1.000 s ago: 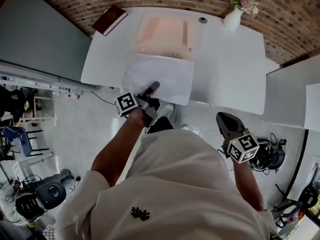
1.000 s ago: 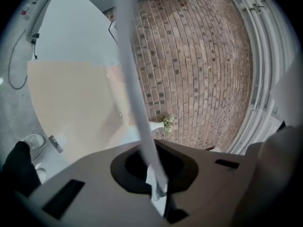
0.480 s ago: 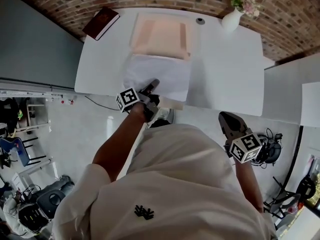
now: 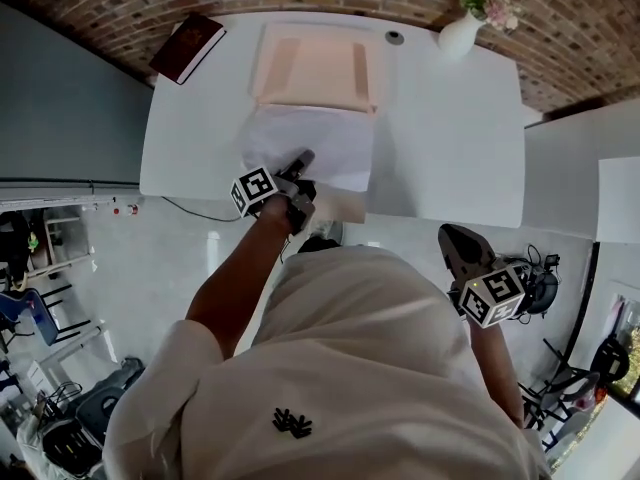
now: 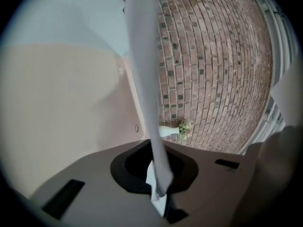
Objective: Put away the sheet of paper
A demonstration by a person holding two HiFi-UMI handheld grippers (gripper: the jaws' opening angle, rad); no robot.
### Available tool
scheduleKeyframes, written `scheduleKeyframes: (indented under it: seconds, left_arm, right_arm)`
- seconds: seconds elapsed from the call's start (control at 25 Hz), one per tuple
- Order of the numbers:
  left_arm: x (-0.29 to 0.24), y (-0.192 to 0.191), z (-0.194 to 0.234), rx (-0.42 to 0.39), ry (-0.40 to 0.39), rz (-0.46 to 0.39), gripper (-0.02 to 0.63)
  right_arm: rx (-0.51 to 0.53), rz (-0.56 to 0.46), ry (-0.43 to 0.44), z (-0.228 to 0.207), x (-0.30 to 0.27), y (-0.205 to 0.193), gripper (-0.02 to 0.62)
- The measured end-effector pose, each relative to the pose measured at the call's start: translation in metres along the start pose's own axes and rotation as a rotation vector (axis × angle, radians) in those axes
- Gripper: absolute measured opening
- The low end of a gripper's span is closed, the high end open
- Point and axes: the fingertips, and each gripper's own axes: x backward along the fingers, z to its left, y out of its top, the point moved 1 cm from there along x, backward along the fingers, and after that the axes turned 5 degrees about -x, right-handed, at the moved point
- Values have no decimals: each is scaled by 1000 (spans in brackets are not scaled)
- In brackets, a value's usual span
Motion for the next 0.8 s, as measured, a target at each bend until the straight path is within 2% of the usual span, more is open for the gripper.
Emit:
scheduleKeyframes:
  seconds: [0.8]
  left_arm:
    - [-57,41,21,10,52,0,23]
  right_arm:
    - [-51,9,-80,1,-15,7,35]
